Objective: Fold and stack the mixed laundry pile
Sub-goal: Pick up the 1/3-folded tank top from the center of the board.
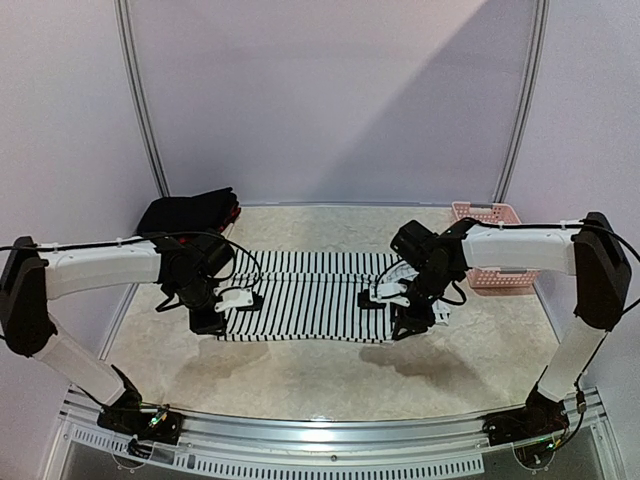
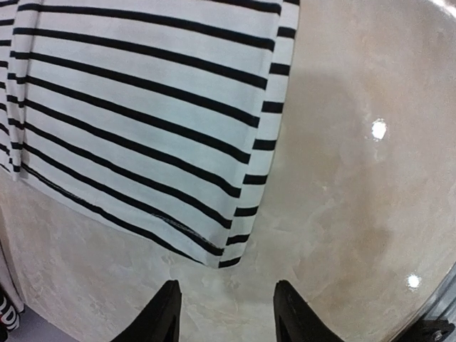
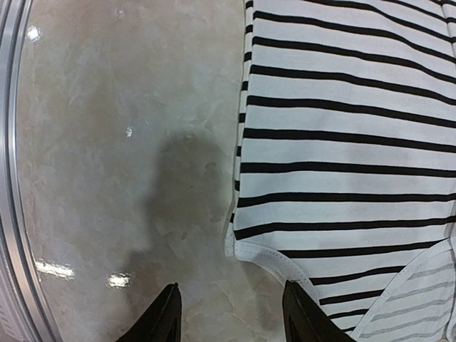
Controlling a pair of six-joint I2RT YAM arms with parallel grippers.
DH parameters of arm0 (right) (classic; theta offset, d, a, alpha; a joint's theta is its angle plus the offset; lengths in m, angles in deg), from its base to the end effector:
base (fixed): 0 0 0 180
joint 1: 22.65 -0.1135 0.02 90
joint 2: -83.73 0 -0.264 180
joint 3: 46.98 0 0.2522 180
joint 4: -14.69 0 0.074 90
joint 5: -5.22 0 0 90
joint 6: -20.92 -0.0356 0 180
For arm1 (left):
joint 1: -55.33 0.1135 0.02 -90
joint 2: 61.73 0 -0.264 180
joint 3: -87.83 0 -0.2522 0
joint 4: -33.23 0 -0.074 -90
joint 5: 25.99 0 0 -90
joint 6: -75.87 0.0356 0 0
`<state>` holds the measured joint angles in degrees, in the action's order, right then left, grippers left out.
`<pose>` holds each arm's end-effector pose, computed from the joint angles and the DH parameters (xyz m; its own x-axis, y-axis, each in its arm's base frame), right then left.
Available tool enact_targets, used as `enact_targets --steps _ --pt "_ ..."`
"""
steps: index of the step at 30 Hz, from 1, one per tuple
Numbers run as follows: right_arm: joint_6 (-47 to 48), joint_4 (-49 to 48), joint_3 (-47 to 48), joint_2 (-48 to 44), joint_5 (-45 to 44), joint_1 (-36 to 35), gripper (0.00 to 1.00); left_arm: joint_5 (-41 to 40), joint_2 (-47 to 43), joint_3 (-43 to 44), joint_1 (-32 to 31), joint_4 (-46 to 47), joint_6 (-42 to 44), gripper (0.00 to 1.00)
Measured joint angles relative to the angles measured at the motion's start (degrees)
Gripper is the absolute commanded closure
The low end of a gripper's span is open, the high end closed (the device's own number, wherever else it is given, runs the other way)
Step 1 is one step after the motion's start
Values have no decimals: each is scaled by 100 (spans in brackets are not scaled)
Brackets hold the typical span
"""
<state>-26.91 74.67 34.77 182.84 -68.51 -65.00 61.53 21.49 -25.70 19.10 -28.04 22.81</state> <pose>0.2344 0.2271 0.1934 -0.0698 -0.9357 -0.3459 -0.9970 0.0539 0.0555 0.2051 -0.1483 0.1958 -0.2802 0.9496 -0.1405 0.9404 0.3009 0.1586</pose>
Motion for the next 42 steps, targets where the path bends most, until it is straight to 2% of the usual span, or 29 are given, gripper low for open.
enact_targets --steps 4,11,24,28,32,42 --pt "-4 -46 0 17 -44 0 52 2 334 4 -4 33 28 54" --pt "-15 -173 -2 35 -118 0 51 -164 717 4 -17 212 72 63" --pt "-144 -315 -2 264 -140 4 51 -258 879 -50 -168 393 105 65" --pt "-164 -326 -2 264 -140 35 51 -404 905 -127 -210 376 125 70" --pt "-166 -363 -11 264 -149 55 50 -608 1115 -125 -219 378 136 80" --pt "-162 -398 -46 317 -168 11 49 -789 1303 17 -243 326 83 96"
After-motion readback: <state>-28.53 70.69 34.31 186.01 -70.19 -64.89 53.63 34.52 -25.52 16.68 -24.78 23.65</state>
